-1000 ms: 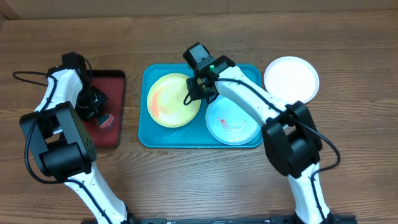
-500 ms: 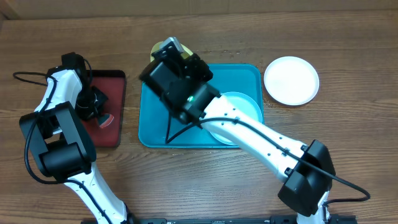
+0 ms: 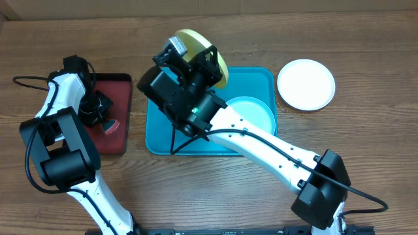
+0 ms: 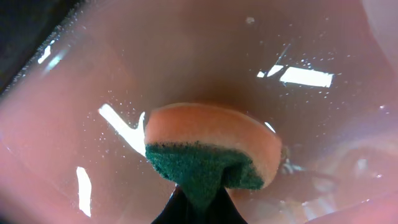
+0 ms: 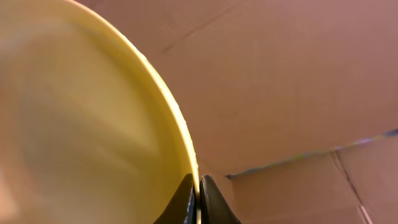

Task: Clean dirty plates on tray and stack at the side
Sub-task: 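Lift the yellow plate with the right gripper and stack it on the white plate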

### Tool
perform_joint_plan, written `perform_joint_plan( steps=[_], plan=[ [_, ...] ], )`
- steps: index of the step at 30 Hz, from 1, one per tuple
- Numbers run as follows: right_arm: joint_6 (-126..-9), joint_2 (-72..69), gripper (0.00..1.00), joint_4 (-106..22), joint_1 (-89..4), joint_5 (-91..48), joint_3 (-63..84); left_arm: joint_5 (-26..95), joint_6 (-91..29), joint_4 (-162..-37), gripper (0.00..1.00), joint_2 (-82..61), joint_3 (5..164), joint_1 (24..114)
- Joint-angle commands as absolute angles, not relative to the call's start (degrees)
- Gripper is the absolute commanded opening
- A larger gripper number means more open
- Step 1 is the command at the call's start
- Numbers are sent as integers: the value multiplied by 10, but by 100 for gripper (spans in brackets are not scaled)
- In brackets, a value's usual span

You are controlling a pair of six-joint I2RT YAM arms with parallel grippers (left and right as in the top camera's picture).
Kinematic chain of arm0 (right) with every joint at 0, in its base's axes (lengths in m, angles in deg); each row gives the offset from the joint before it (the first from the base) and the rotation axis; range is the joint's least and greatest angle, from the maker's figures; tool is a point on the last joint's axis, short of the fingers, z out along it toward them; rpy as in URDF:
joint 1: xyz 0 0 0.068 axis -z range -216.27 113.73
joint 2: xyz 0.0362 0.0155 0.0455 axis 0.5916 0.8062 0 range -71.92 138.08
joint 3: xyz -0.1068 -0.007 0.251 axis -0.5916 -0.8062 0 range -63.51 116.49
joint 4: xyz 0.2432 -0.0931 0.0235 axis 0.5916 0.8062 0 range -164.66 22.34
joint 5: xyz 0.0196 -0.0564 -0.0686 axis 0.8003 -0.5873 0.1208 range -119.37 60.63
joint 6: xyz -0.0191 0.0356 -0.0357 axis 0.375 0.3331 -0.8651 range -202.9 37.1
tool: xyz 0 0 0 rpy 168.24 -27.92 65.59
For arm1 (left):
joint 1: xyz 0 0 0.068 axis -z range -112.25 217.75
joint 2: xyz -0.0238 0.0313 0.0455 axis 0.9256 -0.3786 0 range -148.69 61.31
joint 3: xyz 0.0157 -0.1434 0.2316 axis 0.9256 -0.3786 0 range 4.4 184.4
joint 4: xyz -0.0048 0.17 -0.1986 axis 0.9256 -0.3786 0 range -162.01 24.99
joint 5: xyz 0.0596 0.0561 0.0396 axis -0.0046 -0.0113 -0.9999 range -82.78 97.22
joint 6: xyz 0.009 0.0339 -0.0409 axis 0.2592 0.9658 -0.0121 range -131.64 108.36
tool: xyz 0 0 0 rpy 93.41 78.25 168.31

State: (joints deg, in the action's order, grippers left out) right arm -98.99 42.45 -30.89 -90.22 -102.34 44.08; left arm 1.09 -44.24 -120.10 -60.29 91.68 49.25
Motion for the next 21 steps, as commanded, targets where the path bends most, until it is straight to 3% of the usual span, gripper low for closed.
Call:
perform_joint_plan(
  steps=[1,5,10,16,21],
  plan=[
    [-837,411,4,-244,-853,-808,451,24,-427,-1198,4,-602,904,489],
    [-752,414,4,-209,-741,-468,443,31,-425,-1198,4,-602,904,489],
    [-689,413,4,-164,-570,-242,443,39,-424,-1198,4,-602,904,489],
    [-692,414,4,-74,-370,-203,435,41,-425,-1196,4,-602,904,489],
    [-694,419,4,-65,-268,-203,408,41,-425,-1194,4,-602,904,489]
  ],
)
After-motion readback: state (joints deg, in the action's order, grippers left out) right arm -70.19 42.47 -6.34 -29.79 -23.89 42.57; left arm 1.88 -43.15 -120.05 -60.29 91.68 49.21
